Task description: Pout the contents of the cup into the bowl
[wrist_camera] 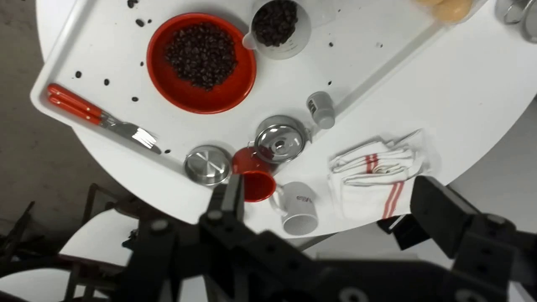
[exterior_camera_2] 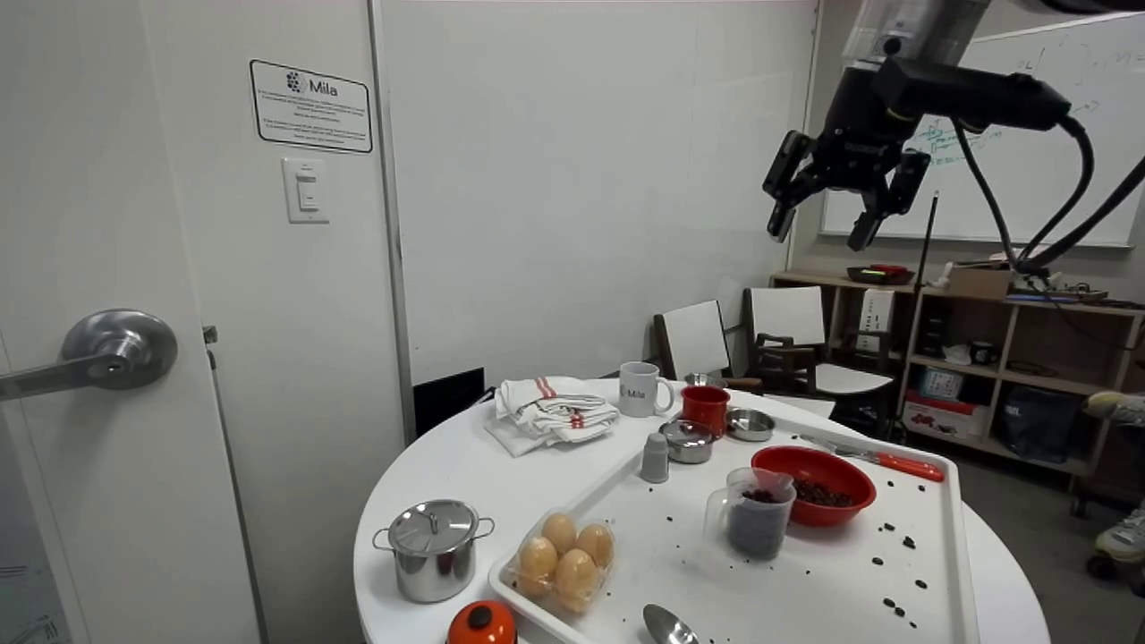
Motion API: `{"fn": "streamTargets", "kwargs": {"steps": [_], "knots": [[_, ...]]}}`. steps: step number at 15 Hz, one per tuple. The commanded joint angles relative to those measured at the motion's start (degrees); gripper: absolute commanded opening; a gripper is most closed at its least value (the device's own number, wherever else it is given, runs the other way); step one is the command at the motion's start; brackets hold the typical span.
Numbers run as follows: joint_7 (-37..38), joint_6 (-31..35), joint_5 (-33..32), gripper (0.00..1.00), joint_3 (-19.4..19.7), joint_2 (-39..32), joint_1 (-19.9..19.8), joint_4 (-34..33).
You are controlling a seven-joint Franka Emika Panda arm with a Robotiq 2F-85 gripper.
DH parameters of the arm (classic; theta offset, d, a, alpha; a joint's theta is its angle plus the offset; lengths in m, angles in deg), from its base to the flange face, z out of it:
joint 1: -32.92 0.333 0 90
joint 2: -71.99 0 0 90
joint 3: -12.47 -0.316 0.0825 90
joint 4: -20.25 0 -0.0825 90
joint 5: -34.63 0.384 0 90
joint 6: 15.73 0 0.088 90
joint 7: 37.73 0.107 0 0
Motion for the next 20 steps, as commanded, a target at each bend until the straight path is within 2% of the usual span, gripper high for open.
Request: {"fn": "streamTargets", "kwargs": {"steps": [1, 3, 7, 8, 10, 12, 15, 18, 19, 20], "knots": [[15.39, -2.67, -10.65, 1.0, -3.26, 1.59, -3.79, 1.57], [23.83, -5.56, -15.55, 1.0, -5.28, 1.13, -5.32, 1.76], [40.16, -14.75, -22.06, 1.0, -8.3, -2.56, -5.95, -0.07], [44.36, -18.42, -24.1, 1.0, 0.32, -4.66, 3.45, -0.9], [49.33, -23.18, -23.1, 1.0, 4.64, -8.08, 8.29, -2.6], [48.03, -19.11, -16.81, 1.0, 11.29, -10.73, 13.84, -3.25], [44.7, -9.67, -9.22, 1.0, 17.77, -12.47, 18.56, -2.96], [42.57, -2.57, 0.63, 1.0, 21.57, -13.52, 21.15, -2.45], [44.11, -5.43, -3.97, 1.0, 22.74, -12.55, 22.63, -1.64], [43.4, -4.07, -1.94, 1.0, 23.4, -12.84, 22.99, -1.66]]}}
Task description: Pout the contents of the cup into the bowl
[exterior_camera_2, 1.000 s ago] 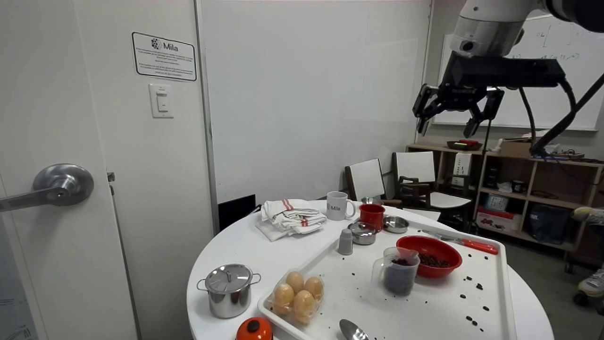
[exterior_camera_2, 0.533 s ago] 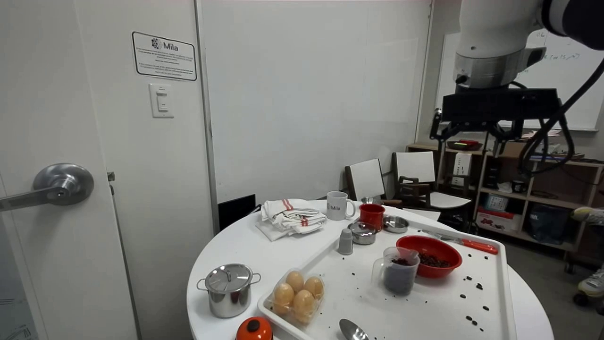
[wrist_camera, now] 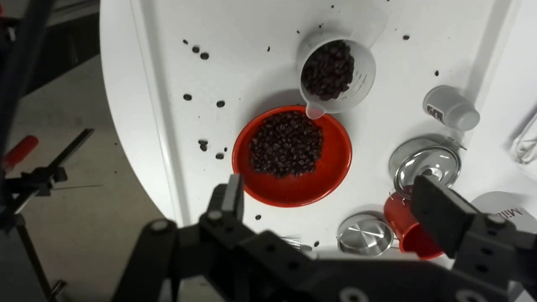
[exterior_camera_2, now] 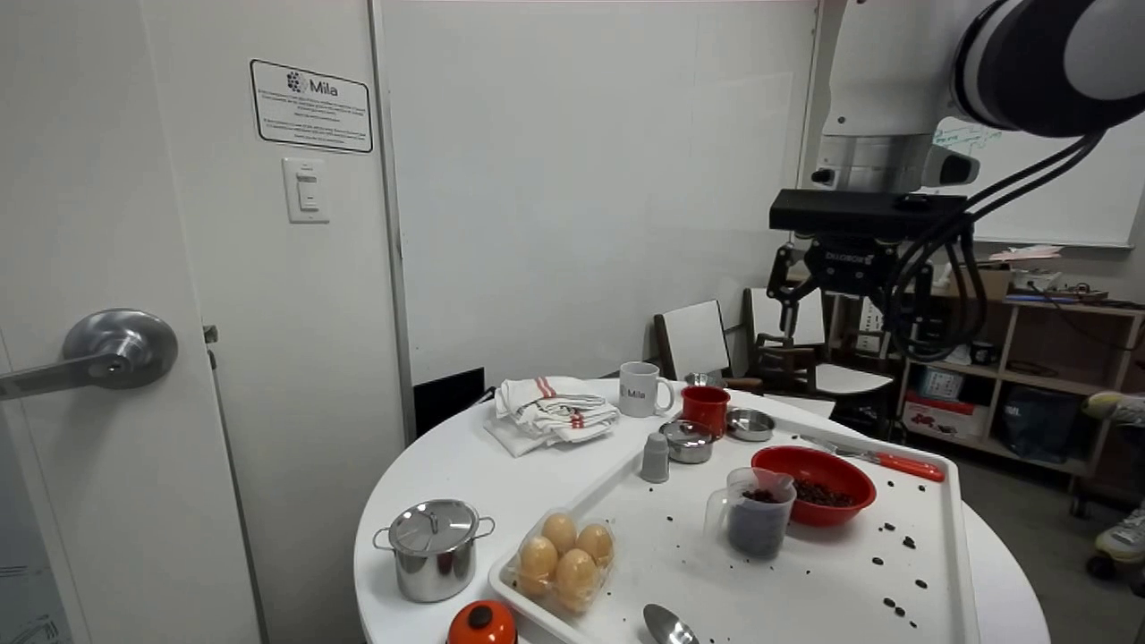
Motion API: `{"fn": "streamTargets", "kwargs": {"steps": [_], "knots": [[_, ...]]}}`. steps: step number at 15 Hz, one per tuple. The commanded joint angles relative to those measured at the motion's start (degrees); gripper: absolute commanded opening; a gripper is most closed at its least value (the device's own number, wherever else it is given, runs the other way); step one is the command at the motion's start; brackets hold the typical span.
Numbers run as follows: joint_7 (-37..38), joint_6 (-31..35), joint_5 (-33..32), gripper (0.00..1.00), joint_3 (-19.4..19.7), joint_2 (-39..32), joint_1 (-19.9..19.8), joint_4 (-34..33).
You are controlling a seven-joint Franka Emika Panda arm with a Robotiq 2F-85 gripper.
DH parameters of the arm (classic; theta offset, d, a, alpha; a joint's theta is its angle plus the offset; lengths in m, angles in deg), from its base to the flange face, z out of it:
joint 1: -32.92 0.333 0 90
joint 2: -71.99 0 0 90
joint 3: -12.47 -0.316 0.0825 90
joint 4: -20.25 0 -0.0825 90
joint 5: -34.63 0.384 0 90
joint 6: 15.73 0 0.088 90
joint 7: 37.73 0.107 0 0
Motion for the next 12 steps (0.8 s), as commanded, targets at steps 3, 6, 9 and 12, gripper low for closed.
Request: {"fn": "streamTargets", "kwargs": {"steps": [3, 6, 9, 12], "knots": [[-0.57, 0.65, 1.83, 1.0, 3.89, 0.0, 3.72, -0.09], [15.79, -3.21, -4.3, 1.0, 5.55, -0.28, 6.02, -0.51], [27.86, -5.44, -6.01, 1.0, 6.15, -1.45, 8.43, -1.35], [39.59, -7.42, -6.95, 1.0, 6.13, -2.93, 10.43, -2.16]]}}
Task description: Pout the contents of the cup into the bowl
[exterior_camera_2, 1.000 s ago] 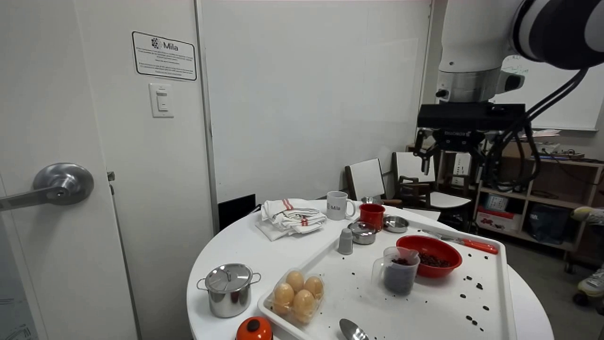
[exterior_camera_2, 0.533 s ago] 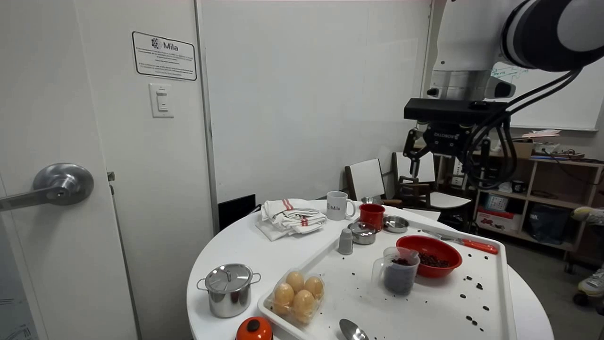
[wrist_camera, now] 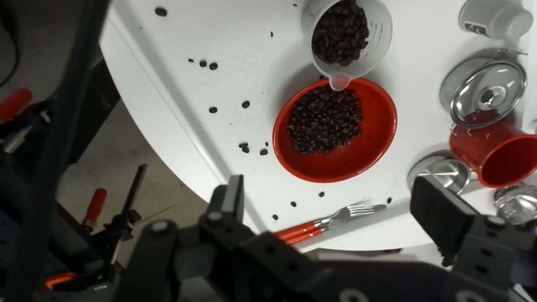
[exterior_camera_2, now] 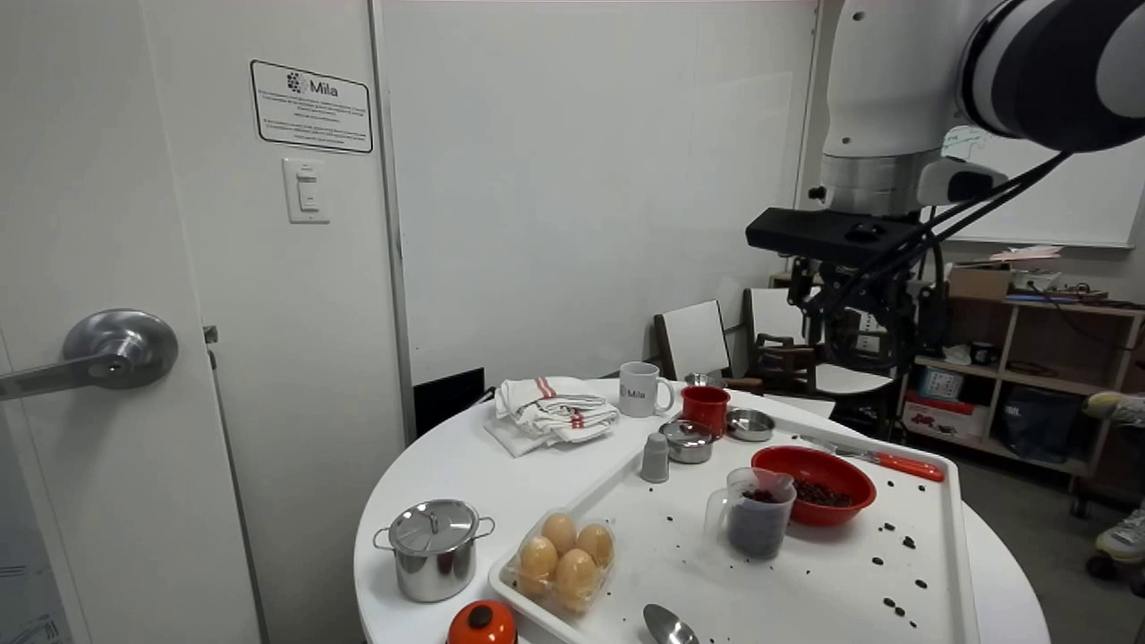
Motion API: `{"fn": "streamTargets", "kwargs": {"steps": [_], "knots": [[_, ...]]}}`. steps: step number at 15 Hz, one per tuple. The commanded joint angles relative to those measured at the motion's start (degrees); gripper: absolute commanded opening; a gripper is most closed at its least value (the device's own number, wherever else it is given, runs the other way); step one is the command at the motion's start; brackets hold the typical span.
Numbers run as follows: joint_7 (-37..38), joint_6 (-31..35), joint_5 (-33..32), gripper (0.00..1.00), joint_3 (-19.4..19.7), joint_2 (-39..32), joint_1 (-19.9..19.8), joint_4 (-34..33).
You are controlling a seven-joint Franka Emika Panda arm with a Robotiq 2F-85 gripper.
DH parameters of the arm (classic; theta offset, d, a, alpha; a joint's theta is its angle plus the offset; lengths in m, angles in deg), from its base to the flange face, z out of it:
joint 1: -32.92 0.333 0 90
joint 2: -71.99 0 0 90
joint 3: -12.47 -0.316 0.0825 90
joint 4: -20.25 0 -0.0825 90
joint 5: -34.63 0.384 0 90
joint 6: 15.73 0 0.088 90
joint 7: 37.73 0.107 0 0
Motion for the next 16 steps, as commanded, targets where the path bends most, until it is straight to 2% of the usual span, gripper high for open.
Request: {"fn": "streamTargets", "kwargs": {"steps": [1, 2, 3, 6, 8, 10, 11, 16], "knots": [[14.04, -3.12, -2.16, 1.0, 1.05, -3.01, 3.3, -2.57], [15.87, -3.53, -2.05, 1.0, 1.04, -4.01, 3.73, -3.17], [10.29, -5.17, 0.96, 1.0, 6.24, -3.17, 6.42, -4.61], [9.4, -3.96, 0.35, 1.0, 9.75, -5.73, 9.32, -6.69], [9.09, -3.12, 0.5, 1.0, 10.63, -7.52, 10.0, -8.09], [9.09, -3.13, 0.85, 1.0, 9.72, -9.68, 10.26, -9.59], [8.55, -2.93, 1.07, 1.0, 6.68, -10.85, 8.2, -10.22], [-0.27, 0.07, 5.9, 1.0, 3.58, -16.38, 7.95, -13.95]]}}
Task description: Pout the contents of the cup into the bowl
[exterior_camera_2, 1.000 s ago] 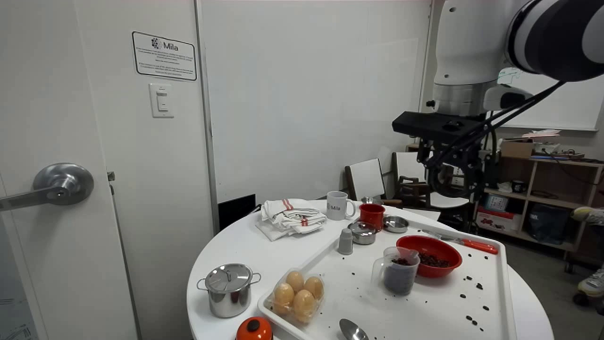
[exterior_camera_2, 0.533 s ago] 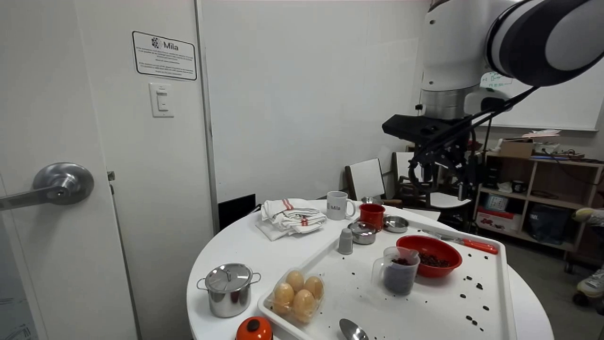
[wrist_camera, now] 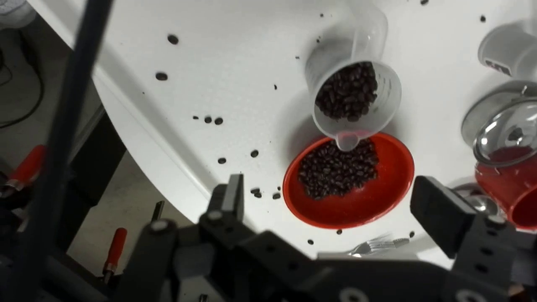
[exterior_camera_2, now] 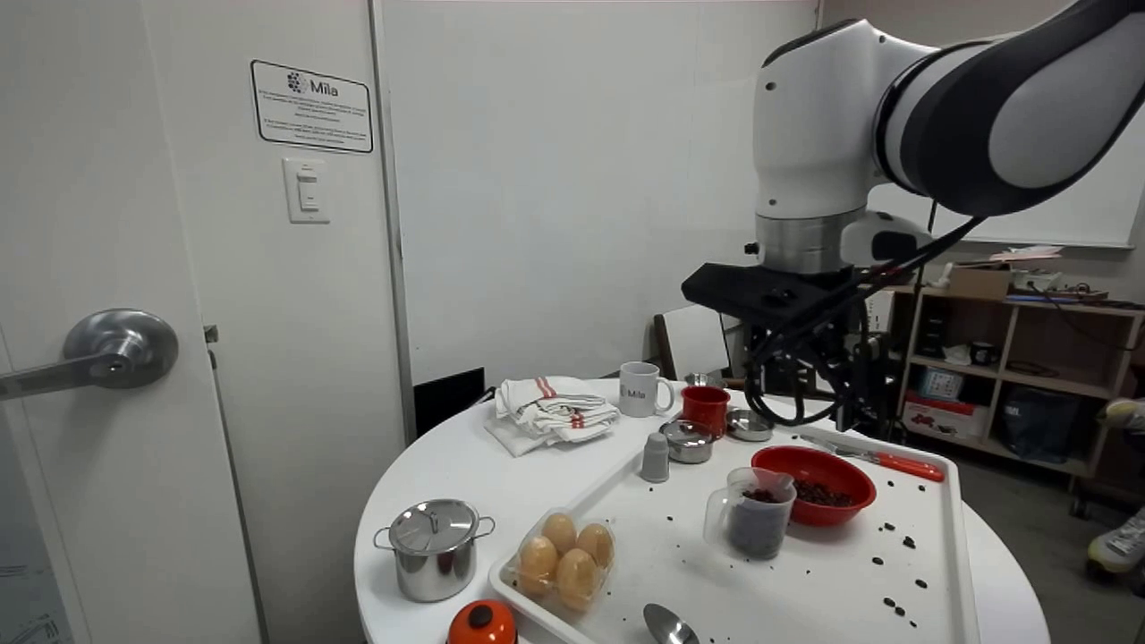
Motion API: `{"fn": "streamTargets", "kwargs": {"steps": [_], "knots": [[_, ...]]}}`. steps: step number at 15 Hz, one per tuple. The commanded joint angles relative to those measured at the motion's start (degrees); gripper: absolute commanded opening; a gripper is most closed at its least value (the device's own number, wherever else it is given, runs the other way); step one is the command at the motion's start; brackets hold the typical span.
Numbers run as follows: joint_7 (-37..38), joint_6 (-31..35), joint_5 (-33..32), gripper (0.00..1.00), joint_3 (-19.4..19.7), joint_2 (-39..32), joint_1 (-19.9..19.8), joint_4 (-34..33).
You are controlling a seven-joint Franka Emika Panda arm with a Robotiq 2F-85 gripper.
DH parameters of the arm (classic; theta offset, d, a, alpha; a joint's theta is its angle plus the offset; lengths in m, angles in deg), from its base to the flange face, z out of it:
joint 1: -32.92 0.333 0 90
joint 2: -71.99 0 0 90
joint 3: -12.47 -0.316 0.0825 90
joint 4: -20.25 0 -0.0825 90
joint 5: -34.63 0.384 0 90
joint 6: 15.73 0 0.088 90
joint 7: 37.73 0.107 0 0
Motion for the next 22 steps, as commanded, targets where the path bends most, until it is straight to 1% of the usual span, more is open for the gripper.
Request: {"fn": "streamTargets", "kwargs": {"steps": [1, 4, 5, 10, 11, 14, 18, 22], "knots": [[-7.29, 1.94, 3.44, 1.0, -1.52, -4.82, -0.62, -4.41], [-12.0, 3.19, 4.43, 1.0, -1.18, -7.31, -0.56, -6.12], [-8.54, 2.65, 3.33, 1.0, -0.04, -4.95, 0.96, -3.62], [-8.23, 3.34, 2.94, 1.0, 0.64, -5.53, 1.21, -3.55], [-9.08, 3.44, 3.46, 1.0, 0.59, -6.44, 0.77, -4.1], [-8.37, 4.01, 2.9, 1.0, 1.51, -8.16, 1.01, -4.99], [-8.54, 4.11, 3.7, 1.0, 2.44, -10.82, 0.86, -6.52], [-9.01, 3.66, 4.31, 1.0, 2.94, -13.9, 1.02, -9.18]]}}
